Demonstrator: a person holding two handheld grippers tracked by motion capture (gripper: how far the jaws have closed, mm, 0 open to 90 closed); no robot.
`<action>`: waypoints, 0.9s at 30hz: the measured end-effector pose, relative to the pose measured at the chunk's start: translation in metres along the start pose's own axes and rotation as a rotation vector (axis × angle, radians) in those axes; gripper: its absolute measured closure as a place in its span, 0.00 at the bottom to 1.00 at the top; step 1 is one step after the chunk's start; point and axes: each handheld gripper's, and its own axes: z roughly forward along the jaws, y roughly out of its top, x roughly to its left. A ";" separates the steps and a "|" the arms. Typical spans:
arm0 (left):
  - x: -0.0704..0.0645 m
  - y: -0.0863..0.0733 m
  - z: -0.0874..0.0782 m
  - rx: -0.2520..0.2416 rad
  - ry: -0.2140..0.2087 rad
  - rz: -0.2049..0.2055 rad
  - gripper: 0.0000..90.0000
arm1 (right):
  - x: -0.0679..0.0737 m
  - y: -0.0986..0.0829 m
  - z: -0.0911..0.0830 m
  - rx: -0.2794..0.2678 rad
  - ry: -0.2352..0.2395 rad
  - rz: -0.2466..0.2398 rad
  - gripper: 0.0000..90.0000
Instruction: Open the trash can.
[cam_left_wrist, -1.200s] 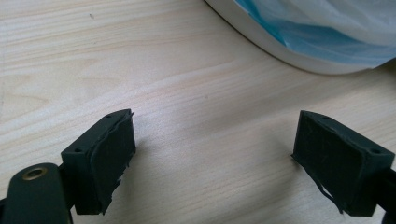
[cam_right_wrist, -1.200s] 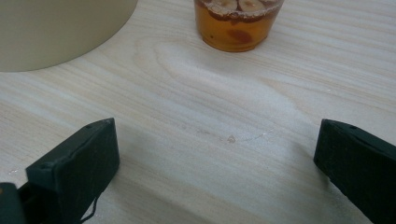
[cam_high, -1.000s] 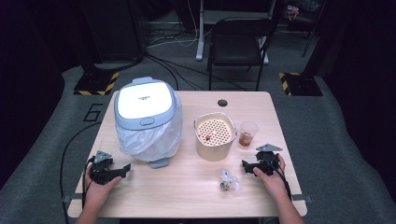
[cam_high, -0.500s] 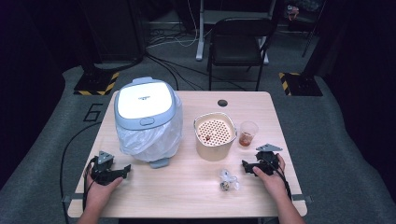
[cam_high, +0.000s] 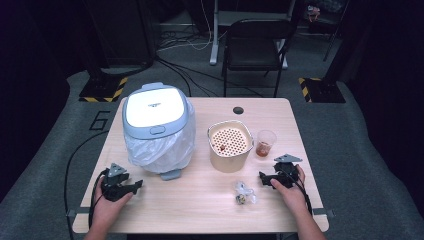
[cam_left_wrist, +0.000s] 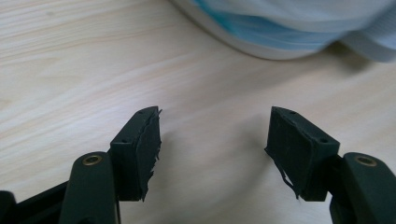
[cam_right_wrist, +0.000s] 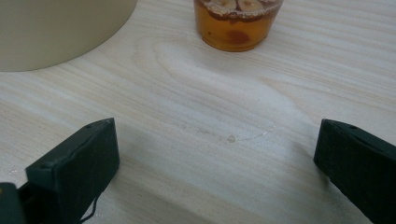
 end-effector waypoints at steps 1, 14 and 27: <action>-0.002 0.001 -0.002 0.005 -0.008 0.018 0.39 | 0.000 0.000 0.000 -0.003 -0.001 -0.002 0.00; -0.021 0.014 -0.024 -0.020 -0.146 0.035 0.41 | 0.001 -0.001 0.000 -0.005 -0.001 0.009 0.00; -0.063 0.025 -0.021 -0.011 -0.253 0.145 0.41 | 0.001 -0.001 0.000 -0.006 0.001 0.008 0.00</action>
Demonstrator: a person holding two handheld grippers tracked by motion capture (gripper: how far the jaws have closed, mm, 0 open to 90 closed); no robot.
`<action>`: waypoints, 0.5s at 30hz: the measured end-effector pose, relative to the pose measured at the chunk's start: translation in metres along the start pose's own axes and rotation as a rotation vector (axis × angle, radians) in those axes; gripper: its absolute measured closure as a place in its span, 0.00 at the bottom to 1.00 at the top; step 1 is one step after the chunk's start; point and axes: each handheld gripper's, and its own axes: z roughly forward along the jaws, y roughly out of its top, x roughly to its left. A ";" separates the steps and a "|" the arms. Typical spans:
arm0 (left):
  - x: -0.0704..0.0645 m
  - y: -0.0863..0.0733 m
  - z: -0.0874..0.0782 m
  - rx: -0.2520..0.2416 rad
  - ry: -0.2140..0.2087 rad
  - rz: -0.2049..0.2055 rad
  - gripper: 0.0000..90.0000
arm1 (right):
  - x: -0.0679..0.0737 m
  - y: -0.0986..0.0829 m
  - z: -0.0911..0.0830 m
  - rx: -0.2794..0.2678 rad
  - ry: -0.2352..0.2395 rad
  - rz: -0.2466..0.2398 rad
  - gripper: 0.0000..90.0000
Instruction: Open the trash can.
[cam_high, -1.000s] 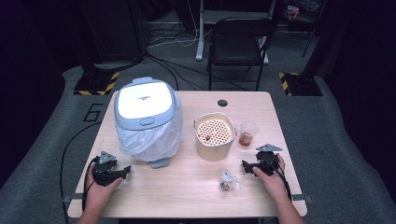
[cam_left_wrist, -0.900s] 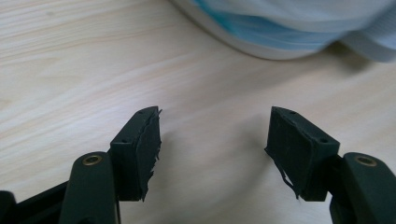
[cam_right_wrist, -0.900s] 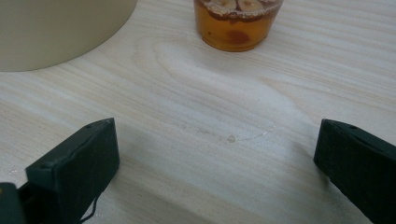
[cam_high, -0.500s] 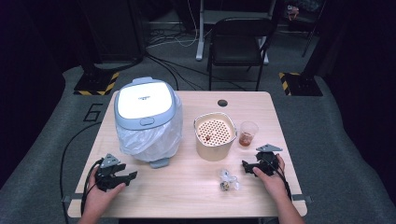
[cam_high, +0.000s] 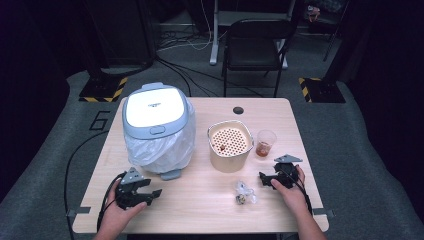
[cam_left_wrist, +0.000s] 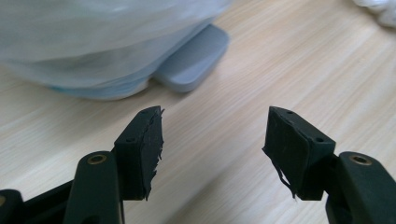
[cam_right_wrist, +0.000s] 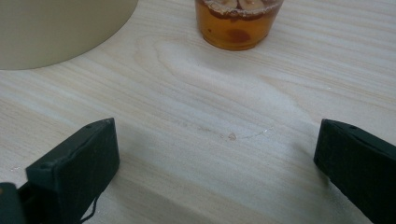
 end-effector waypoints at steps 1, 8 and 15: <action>-0.004 0.002 0.004 0.010 -0.021 -0.020 0.41 | 0.000 0.000 0.000 0.001 -0.001 0.001 0.00; -0.016 0.010 0.023 0.030 -0.042 0.013 0.41 | 0.000 0.000 0.000 0.000 0.000 0.001 0.00; -0.024 0.027 0.041 0.021 -0.028 0.155 0.41 | 0.000 0.000 0.000 0.000 0.001 -0.002 0.00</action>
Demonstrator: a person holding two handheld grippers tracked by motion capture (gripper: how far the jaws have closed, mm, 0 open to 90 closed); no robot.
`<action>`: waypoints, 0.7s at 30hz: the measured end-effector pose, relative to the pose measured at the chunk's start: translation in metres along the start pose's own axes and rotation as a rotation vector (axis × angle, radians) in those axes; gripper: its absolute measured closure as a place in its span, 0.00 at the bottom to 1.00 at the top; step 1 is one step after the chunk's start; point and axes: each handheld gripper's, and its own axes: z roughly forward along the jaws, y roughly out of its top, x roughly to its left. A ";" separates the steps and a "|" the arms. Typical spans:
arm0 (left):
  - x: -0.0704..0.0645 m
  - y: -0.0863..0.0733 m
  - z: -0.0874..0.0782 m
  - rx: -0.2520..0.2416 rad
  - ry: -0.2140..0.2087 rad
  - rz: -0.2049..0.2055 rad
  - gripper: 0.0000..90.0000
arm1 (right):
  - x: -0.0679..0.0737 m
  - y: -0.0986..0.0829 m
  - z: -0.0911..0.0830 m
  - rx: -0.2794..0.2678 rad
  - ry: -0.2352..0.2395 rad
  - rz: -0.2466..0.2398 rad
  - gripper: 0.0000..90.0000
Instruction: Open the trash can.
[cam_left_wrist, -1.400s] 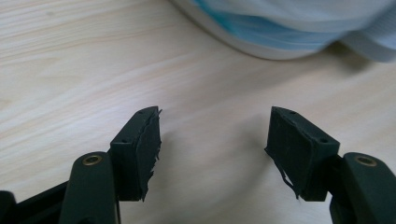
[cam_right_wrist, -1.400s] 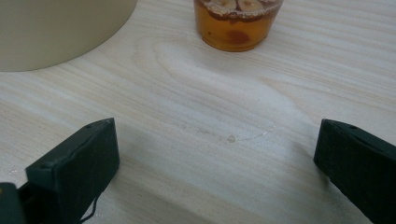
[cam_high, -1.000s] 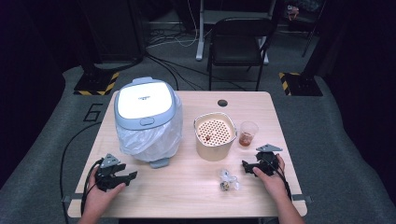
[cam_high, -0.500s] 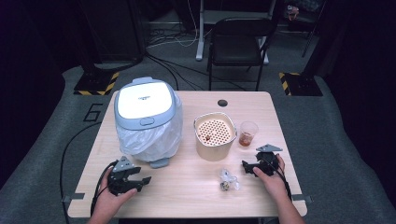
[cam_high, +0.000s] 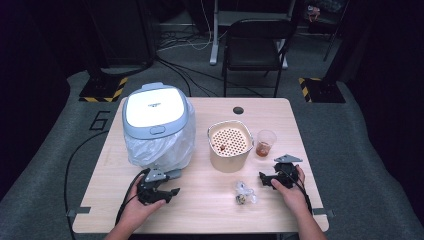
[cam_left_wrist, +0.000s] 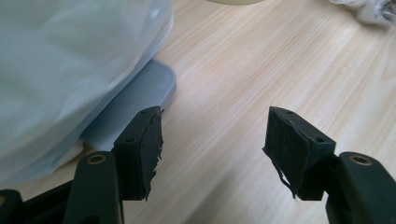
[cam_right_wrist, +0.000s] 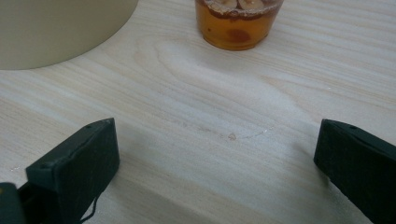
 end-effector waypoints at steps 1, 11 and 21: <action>-0.002 0.001 0.003 -0.002 -0.001 -0.029 0.41 | 0.000 0.000 0.000 0.000 0.000 0.001 0.00; -0.003 0.006 0.015 -0.002 0.048 -0.031 0.42 | 0.001 0.000 0.000 0.001 0.004 -0.001 0.00; -0.001 0.000 0.019 -0.023 0.089 -0.014 0.36 | 0.000 0.000 0.000 0.001 0.006 -0.005 0.00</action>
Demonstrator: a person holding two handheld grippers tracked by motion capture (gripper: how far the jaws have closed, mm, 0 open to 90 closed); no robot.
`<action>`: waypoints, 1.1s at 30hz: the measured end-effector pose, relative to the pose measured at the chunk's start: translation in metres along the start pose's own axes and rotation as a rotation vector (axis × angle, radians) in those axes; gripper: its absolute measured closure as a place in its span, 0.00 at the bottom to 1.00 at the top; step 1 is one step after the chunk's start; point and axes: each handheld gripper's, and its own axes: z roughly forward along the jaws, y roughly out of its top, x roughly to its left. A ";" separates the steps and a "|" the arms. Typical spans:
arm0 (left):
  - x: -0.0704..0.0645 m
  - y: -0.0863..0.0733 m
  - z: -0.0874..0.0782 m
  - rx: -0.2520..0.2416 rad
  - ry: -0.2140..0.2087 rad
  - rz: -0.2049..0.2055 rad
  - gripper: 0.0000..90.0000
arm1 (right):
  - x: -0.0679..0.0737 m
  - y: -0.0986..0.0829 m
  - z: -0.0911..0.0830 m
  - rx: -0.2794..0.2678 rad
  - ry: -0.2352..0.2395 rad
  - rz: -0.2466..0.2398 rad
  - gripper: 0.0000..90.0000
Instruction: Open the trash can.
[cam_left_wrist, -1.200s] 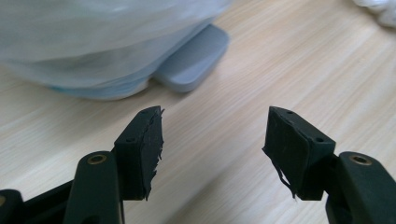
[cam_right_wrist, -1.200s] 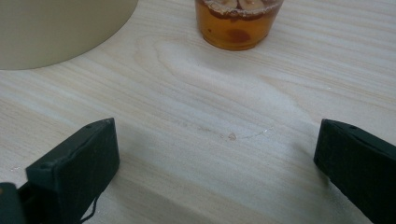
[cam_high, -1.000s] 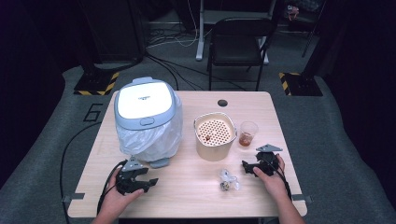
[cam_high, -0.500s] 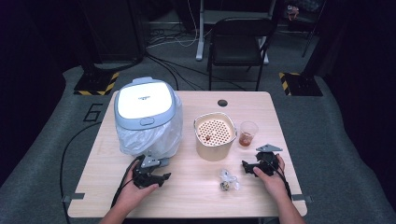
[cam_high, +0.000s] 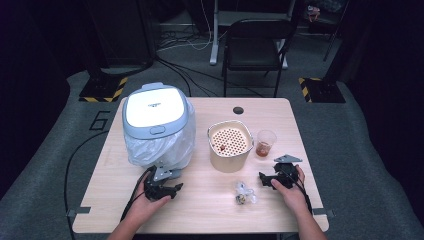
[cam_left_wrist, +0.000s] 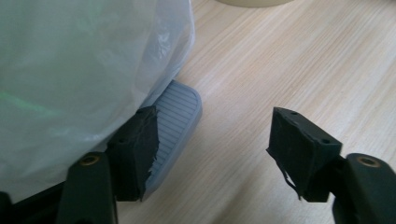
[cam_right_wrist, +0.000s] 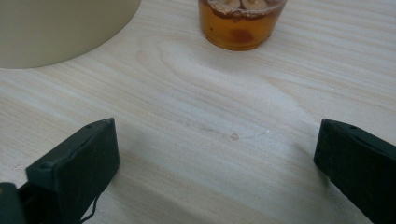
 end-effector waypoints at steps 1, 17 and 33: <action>-0.001 -0.001 0.001 -0.016 0.008 -0.003 0.36 | 0.000 0.000 0.000 0.000 0.000 -0.001 0.00; -0.007 -0.004 0.007 0.028 0.065 0.116 0.37 | 0.001 0.000 0.000 0.000 0.006 -0.003 0.00; -0.002 -0.010 0.013 0.023 0.038 0.102 0.37 | 0.000 0.000 0.000 -0.001 0.005 -0.005 0.00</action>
